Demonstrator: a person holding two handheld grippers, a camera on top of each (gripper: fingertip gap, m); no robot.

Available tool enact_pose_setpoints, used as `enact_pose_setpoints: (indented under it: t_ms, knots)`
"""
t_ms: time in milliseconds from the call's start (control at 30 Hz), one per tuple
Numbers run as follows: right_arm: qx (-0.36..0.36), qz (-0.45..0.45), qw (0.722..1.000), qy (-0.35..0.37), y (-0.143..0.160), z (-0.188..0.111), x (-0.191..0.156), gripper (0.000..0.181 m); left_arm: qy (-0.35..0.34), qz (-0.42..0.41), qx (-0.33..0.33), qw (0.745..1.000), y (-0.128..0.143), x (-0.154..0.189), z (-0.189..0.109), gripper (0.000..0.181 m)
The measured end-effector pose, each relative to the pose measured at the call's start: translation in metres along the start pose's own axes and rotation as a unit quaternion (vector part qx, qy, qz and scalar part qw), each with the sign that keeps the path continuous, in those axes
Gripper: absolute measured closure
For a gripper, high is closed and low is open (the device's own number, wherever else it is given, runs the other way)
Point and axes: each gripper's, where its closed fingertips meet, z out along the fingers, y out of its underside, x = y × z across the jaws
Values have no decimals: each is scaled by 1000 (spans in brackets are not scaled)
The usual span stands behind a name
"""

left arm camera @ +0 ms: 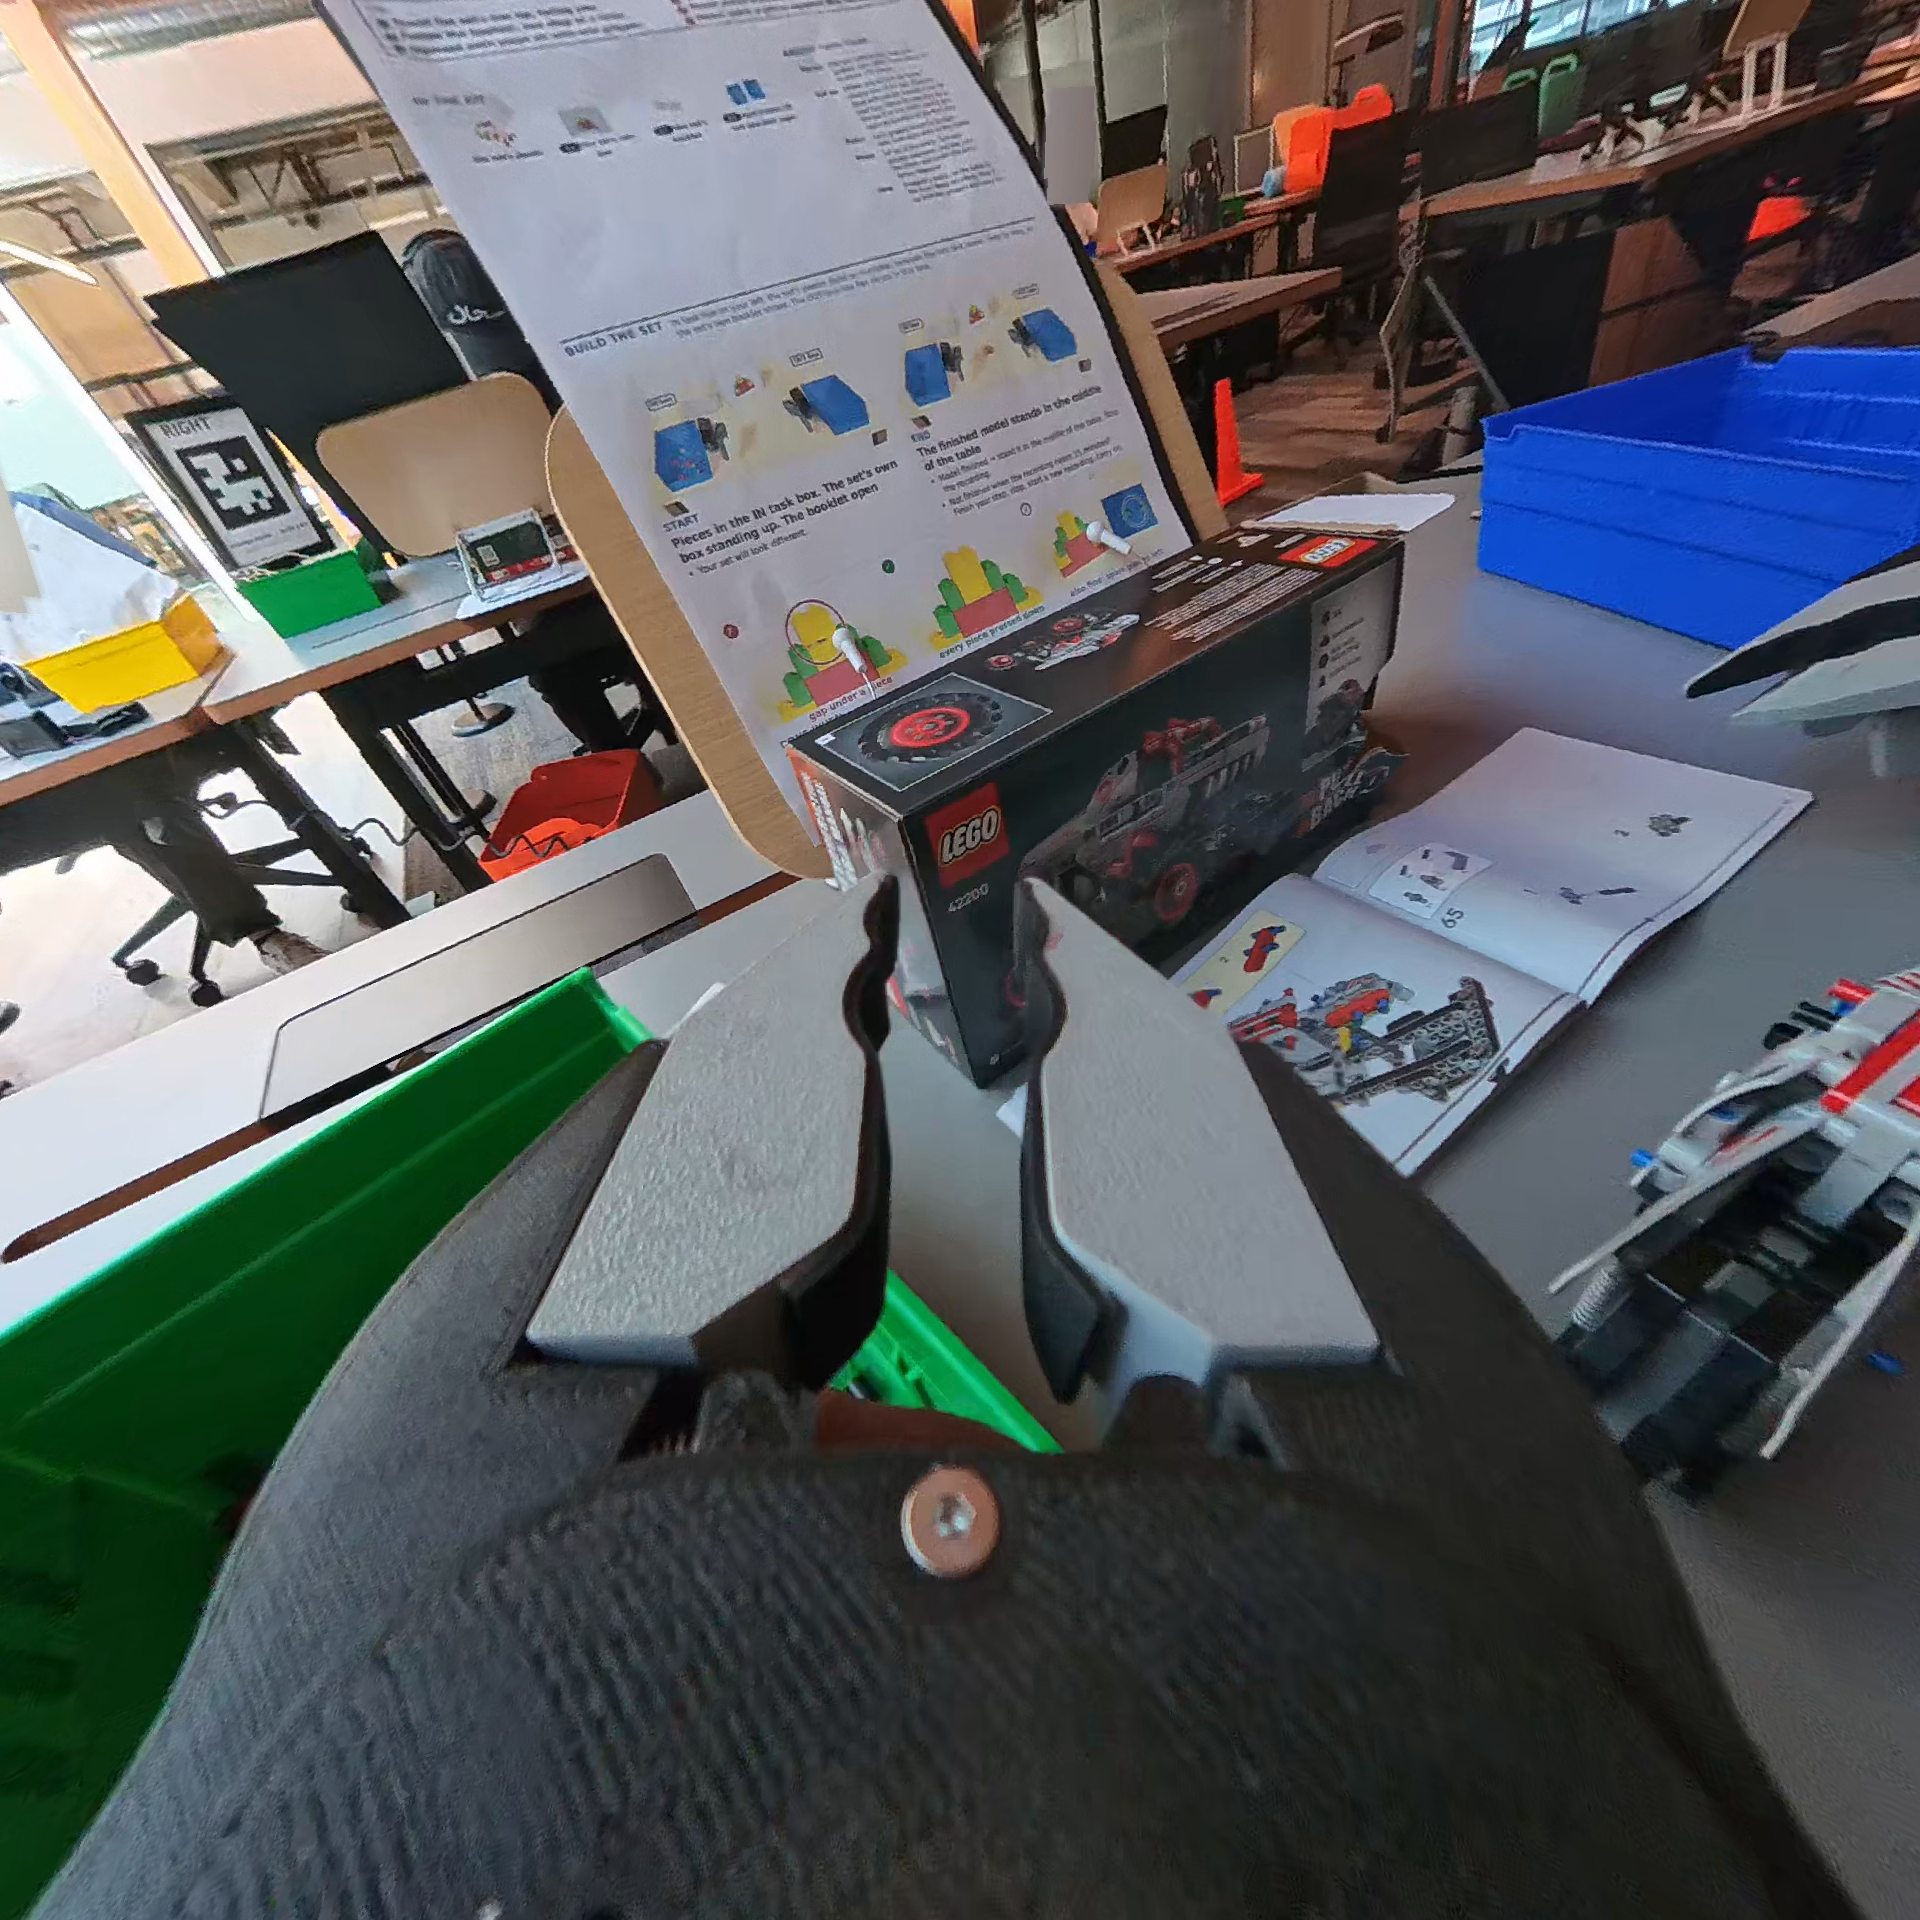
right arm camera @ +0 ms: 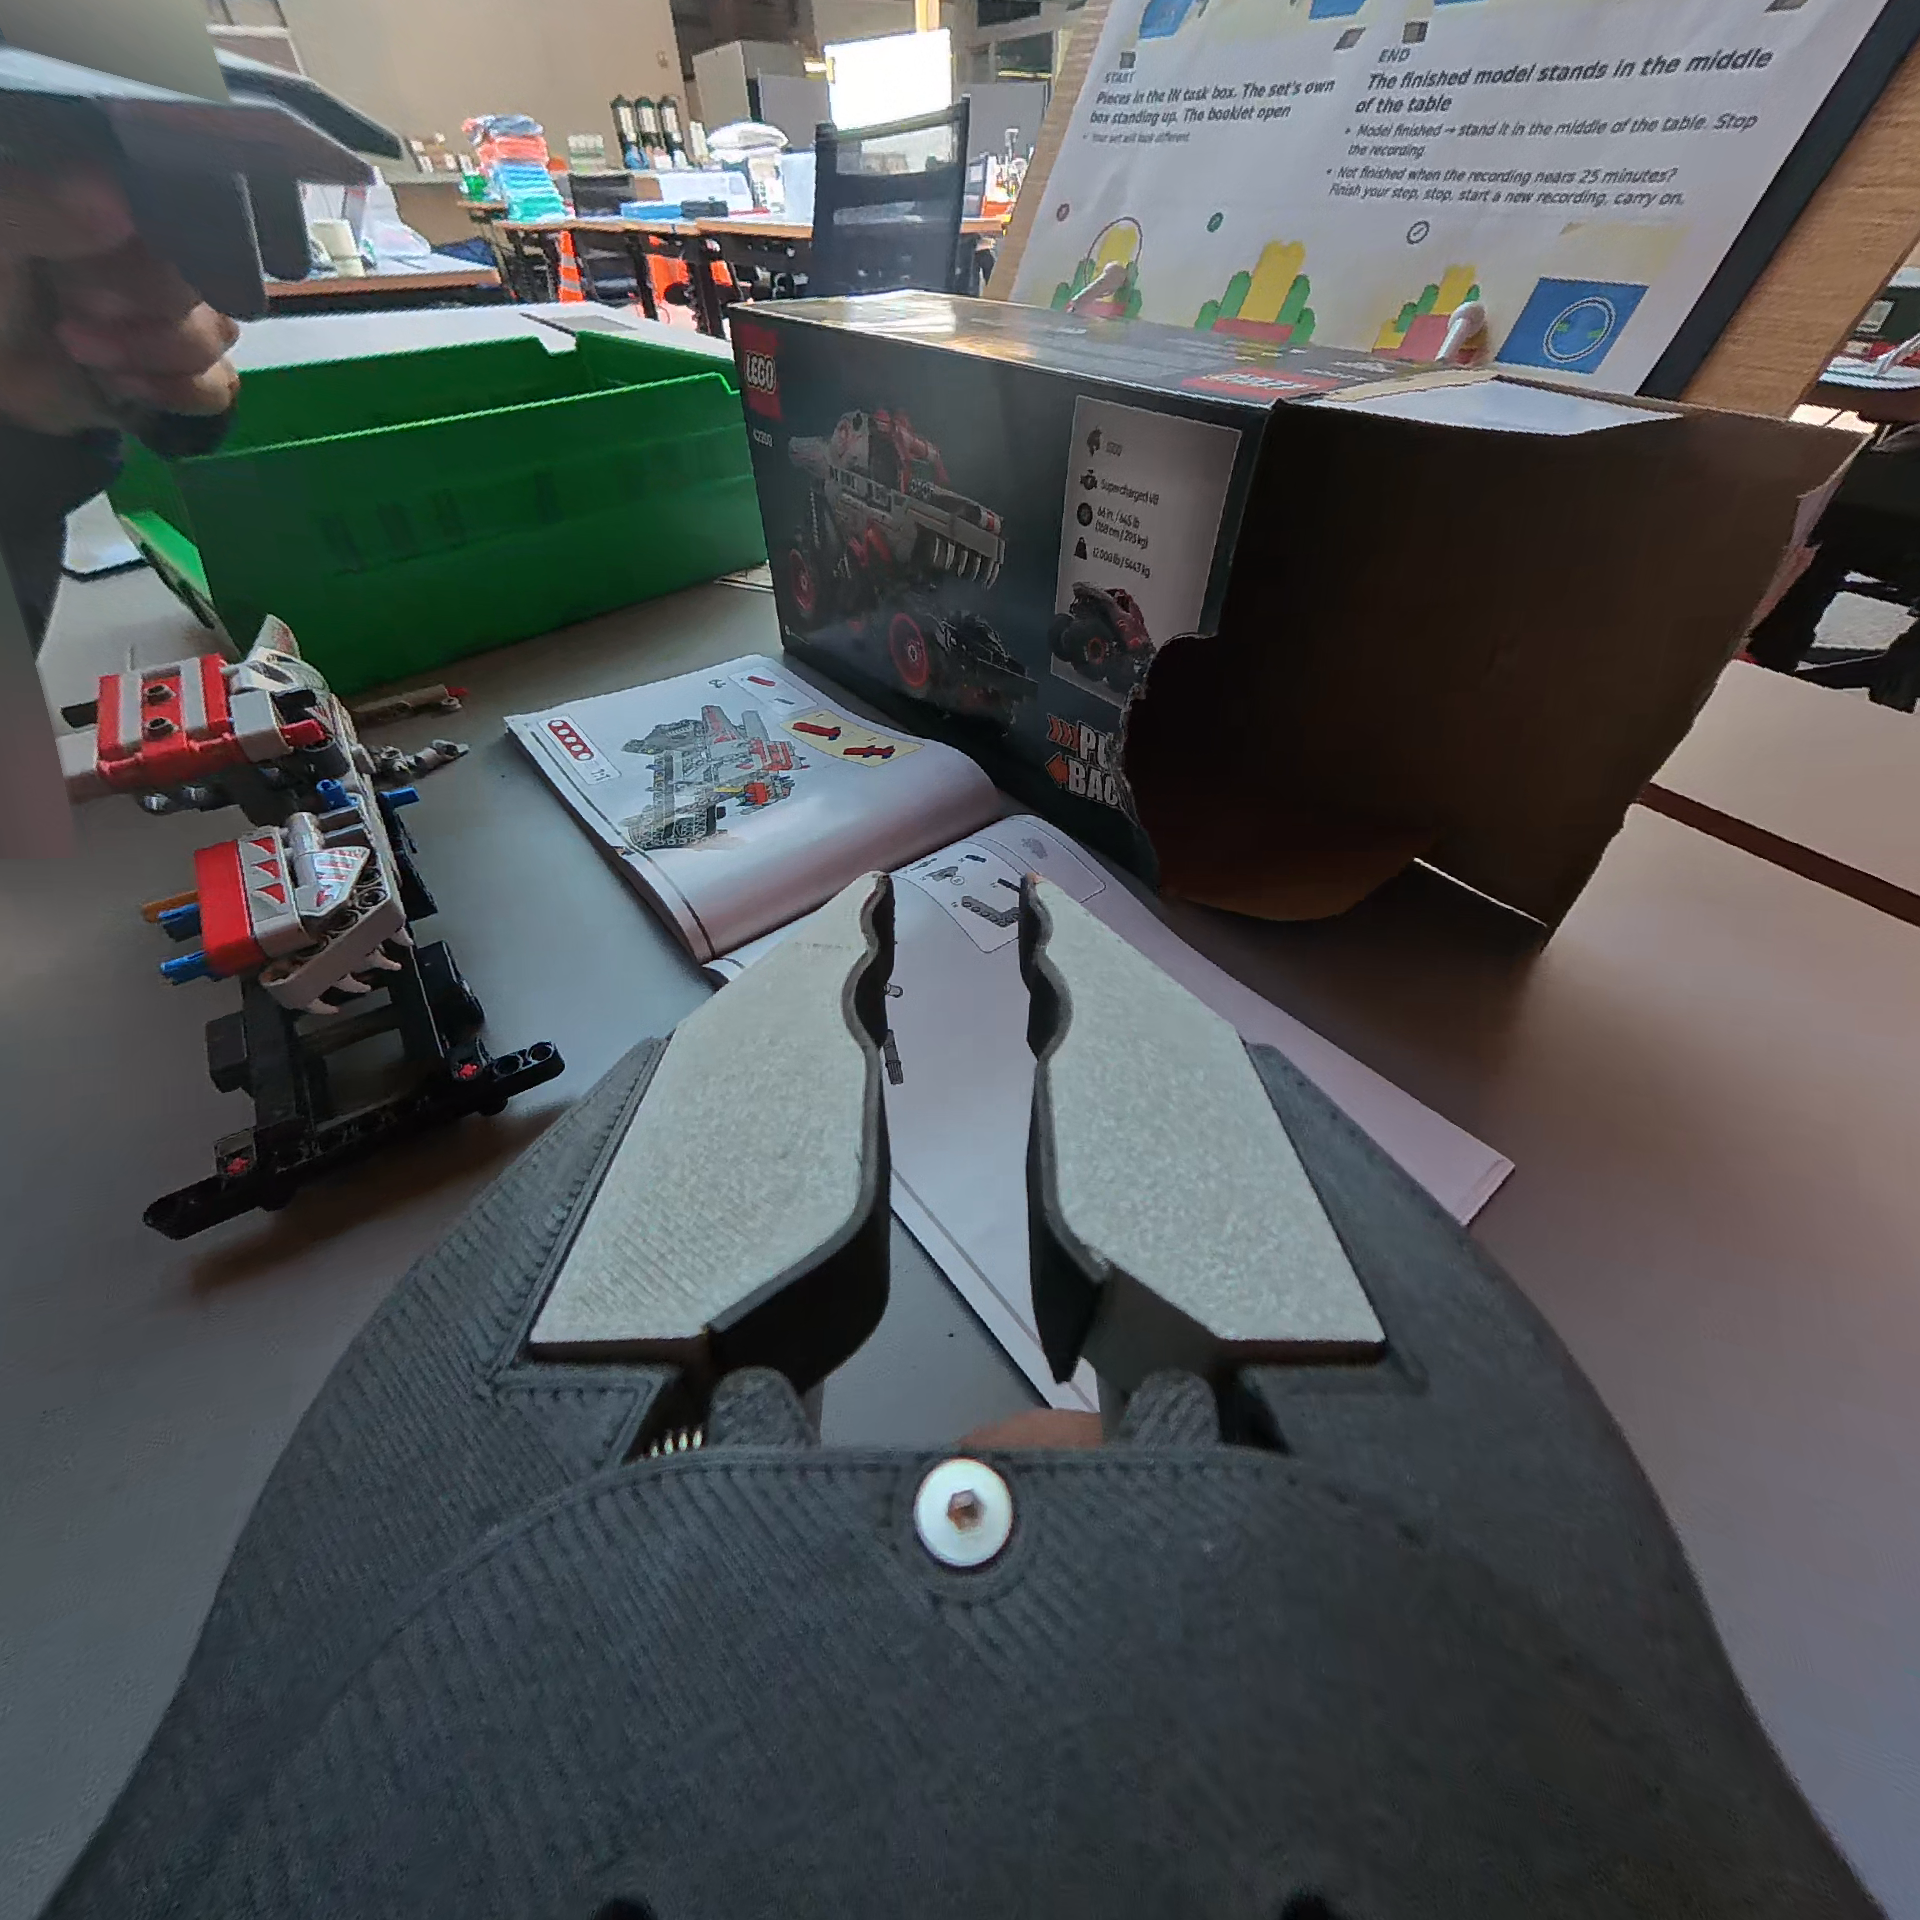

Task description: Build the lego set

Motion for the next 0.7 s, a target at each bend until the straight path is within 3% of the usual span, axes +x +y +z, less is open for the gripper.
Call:
enact_pose_setpoints:
  t_ms: [267,400,600,700]
  knots:
    - [-3,1,1000,-2,1,1,0,160,-22,-6,-26,999,15,-6,-33,160]
    - [3,0,1000,-3,-1,-1,-1,160,-23,-21,-88,996,41,-5,-55,139]
    - [-1,-8,1000,3,0,0,-2,162,-45,-17,-150,988,75,-3,-73,149]
    - [6,-3,1000,9,-1,-1,0,164,-12,-32,-161,986,84,14,-75,145]
